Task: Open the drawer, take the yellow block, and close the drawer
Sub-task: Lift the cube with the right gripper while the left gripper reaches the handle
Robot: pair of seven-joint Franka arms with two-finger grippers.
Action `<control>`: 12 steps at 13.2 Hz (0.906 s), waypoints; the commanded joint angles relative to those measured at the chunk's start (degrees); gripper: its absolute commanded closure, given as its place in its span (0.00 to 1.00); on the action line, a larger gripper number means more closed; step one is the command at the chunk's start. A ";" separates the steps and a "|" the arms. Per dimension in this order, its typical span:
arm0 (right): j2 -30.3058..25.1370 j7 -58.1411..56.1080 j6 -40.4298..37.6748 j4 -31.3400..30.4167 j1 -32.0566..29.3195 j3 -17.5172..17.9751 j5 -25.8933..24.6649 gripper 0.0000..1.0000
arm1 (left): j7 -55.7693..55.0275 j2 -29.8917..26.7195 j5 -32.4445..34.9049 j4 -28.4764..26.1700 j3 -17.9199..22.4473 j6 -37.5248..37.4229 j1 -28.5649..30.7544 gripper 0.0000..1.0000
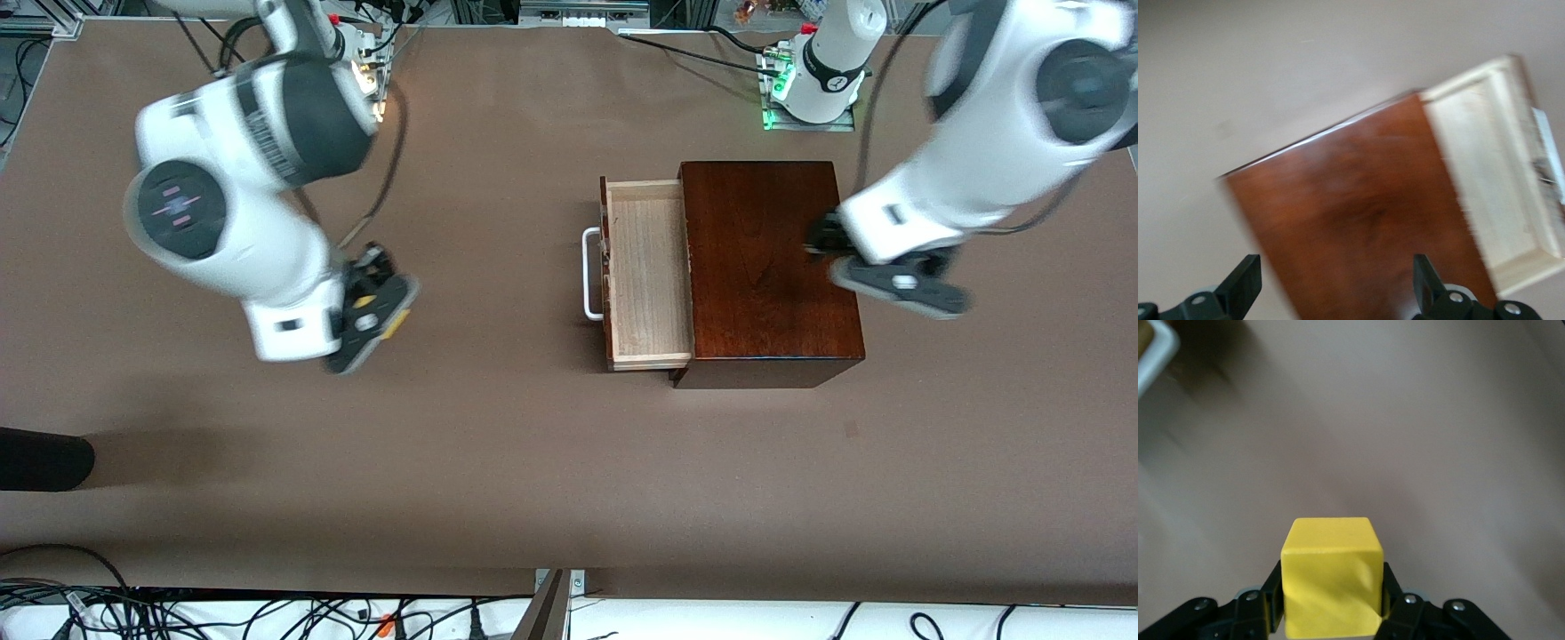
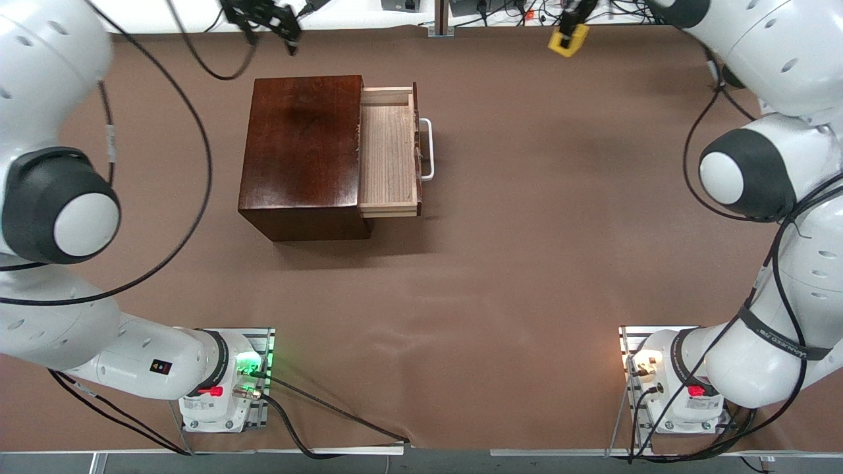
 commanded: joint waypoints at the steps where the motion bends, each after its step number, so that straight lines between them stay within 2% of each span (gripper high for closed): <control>1: -1.05 0.54 -2.51 -3.65 -5.91 -0.52 0.88 0.86 | 1.62 6.14 -1.03 5.87 0.44 -0.55 -7.31 0.00; 3: -0.61 2.37 -2.26 -5.68 -8.11 -1.23 0.61 0.86 | 2.59 11.51 -2.16 9.91 -0.26 2.77 -12.25 0.00; 6: -0.86 8.87 0.28 -9.88 -7.86 -2.02 -1.23 0.87 | 8.53 16.10 -2.88 10.37 -4.56 8.66 -17.88 0.00; 9: -7.97 13.71 7.30 -22.34 -7.51 -1.75 -1.59 0.87 | 23.09 18.47 0.45 9.76 -4.66 12.89 -22.89 0.00; 12: -17.10 16.69 17.48 -38.33 -7.59 -0.53 -2.11 0.86 | 39.64 19.27 3.54 8.88 -4.66 13.52 -24.05 0.00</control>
